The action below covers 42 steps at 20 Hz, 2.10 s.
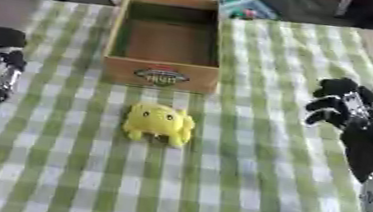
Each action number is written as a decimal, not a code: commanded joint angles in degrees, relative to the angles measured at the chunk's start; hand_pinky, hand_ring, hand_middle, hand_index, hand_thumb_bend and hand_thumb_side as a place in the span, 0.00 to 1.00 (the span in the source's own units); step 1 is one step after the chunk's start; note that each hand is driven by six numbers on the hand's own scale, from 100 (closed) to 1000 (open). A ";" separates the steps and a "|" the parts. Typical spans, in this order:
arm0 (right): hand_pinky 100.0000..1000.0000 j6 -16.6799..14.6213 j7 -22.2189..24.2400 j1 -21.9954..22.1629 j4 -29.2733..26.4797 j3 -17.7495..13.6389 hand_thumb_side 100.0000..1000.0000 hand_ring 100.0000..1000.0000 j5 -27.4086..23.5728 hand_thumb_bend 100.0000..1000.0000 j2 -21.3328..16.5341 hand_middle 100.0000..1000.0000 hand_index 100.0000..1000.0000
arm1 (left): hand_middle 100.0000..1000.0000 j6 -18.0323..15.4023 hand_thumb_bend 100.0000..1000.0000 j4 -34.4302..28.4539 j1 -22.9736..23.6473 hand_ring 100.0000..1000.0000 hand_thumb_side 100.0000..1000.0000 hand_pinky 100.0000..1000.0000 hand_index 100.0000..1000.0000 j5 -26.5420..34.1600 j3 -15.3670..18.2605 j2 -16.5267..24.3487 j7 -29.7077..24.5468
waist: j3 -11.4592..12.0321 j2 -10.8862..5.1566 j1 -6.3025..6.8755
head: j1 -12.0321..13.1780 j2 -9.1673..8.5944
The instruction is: Pick up objects on the table and place them in the box.
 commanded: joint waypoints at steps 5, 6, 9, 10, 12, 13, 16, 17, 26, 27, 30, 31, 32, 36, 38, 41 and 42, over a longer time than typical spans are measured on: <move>0.39 -0.04 -0.06 -0.22 -1.20 -0.34 0.58 0.51 0.11 0.00 -0.85 0.53 0.66 | 0.75 -1.41 0.56 -2.49 -4.19 0.81 0.10 0.66 0.76 -5.85 -0.99 7.32 -8.55 | -0.23 -1.27 0.17 | 0.01 0.07; 0.39 -0.05 -0.04 -0.22 -1.20 -0.33 0.58 0.51 0.11 0.00 -0.87 0.53 0.66 | 0.75 -1.65 0.57 -2.56 -4.93 0.81 0.10 0.66 0.76 -6.80 -1.25 8.26 -9.54 | -0.28 -1.29 0.20 | 0.00 0.08; 0.39 -0.03 0.00 -0.13 -1.17 -0.28 0.58 0.51 0.11 0.00 -0.97 0.53 0.66 | 0.75 -2.17 0.65 -2.65 -7.80 0.81 0.05 0.66 0.78 -9.14 -2.39 11.30 -11.48 | -0.48 -1.46 0.35 | 0.04 0.22; 0.39 -0.03 0.02 -0.12 -1.16 -0.26 0.58 0.51 0.10 0.00 -1.00 0.53 0.66 | 0.75 -2.24 0.66 -2.58 -8.89 0.81 0.05 0.66 0.78 -9.82 -2.86 12.20 -11.97 | -0.55 -1.52 0.39 | 0.06 0.25; 0.39 -0.02 0.11 -0.07 -1.14 -0.16 0.58 0.51 0.08 0.00 -1.09 0.53 0.66 | 0.73 -2.04 0.66 -2.12 -11.70 0.80 0.01 0.65 0.78 -11.00 -4.20 14.07 -12.79 | -0.77 -1.67 0.54 | 0.13 0.31; 0.39 -0.01 0.16 -0.03 -1.12 -0.10 0.58 0.51 0.07 0.00 -1.16 0.53 0.66 | 0.73 -1.69 0.66 -1.61 -13.28 0.79 0.00 0.65 0.78 -11.57 -5.13 14.81 -13.08 | -0.94 -1.79 0.66 | 0.21 0.38; 0.39 -0.01 0.33 0.05 -1.08 0.06 0.57 0.50 0.03 0.00 -1.40 0.53 0.66 | 0.72 -1.08 0.67 0.62 -17.81 0.78 0.00 0.65 0.78 -13.71 -8.43 15.48 -14.67 | -1.45 -2.08 0.98 | 0.27 0.55; 0.39 -0.01 0.37 0.07 -1.06 0.10 0.57 0.50 0.02 0.00 -1.48 0.53 0.66 | 0.72 -1.04 0.67 1.47 -19.24 0.78 0.00 0.65 0.78 -14.44 -9.53 15.31 -15.31 | -1.64 -2.17 1.08 | 0.28 0.63; 0.39 -0.09 0.69 0.33 -1.04 0.46 0.56 0.50 -0.12 0.00 -1.95 0.53 0.66 | 0.71 -3.13 0.67 13.63 -30.16 0.77 0.02 0.64 0.78 -20.00 -18.39 8.64 -21.34 | -2.66 -2.76 1.49 | 0.69 1.36; 0.39 -0.10 0.70 0.35 -1.03 0.47 0.56 0.50 -0.13 0.00 -1.96 0.53 0.66 | 0.71 -3.50 0.67 15.27 -30.95 0.77 0.02 0.64 0.77 -20.71 -18.92 7.71 -21.62 | -2.70 -2.80 1.48 | 0.73 1.41; 0.39 -0.04 0.51 0.39 -0.94 0.42 0.57 0.51 0.04 0.00 -1.95 0.54 0.66 | 0.71 -4.47 0.65 20.07 -32.57 0.76 0.02 0.63 0.77 -22.71 -20.01 4.89 -21.97 | -3.12 -2.85 1.42 | 0.94 1.46; 0.39 0.00 0.30 0.46 -0.88 0.34 0.57 0.52 0.19 0.00 -1.94 0.54 0.66 | 0.70 -4.73 0.65 21.43 -32.87 0.76 0.03 0.63 0.76 -23.37 -20.08 4.17 -21.74 | -3.23 -2.84 1.39 | 0.94 1.46; 0.39 0.01 0.02 0.53 -0.84 0.24 0.57 0.52 0.34 0.00 -1.92 0.54 0.66 | 0.70 -4.94 0.64 22.66 -33.04 0.75 0.03 0.62 0.76 -23.93 -20.11 3.60 -21.48 | -3.36 -2.82 1.36 | 1.00 1.48; 0.39 -0.20 -1.18 0.48 -0.98 -0.26 0.54 0.53 0.55 0.00 -1.83 0.54 0.66 | 0.67 -5.78 0.63 26.21 -33.10 0.74 0.03 0.61 0.73 -25.23 -20.30 2.24 -20.94 | -3.77 -2.79 1.29 | 0.97 1.51; 0.39 -0.44 -1.67 0.34 -1.21 -0.46 0.53 0.54 0.37 0.00 -1.83 0.54 0.66 | 0.67 -6.21 0.62 27.47 -33.11 0.74 0.03 0.61 0.73 -25.68 -20.50 1.62 -21.11 | -3.89 -2.79 1.25 | 1.00 1.53; 0.40 -0.82 -2.16 0.05 -1.71 -0.72 0.49 0.54 0.09 0.00 -1.84 0.54 0.66 | 0.66 -6.98 0.61 29.07 -33.26 0.74 0.04 0.61 0.72 -26.27 -20.84 0.61 -21.56 | -4.16 -2.79 1.20 | 1.18 1.55; 0.40 -1.03 -2.34 -0.07 -1.99 -0.84 0.48 0.54 0.13 0.00 -1.86 0.54 0.66 | 0.66 -7.31 0.61 29.51 -33.27 0.74 0.04 0.61 0.71 -26.34 -21.02 0.29 -21.82 | -4.30 -2.79 1.19 | 1.21 1.56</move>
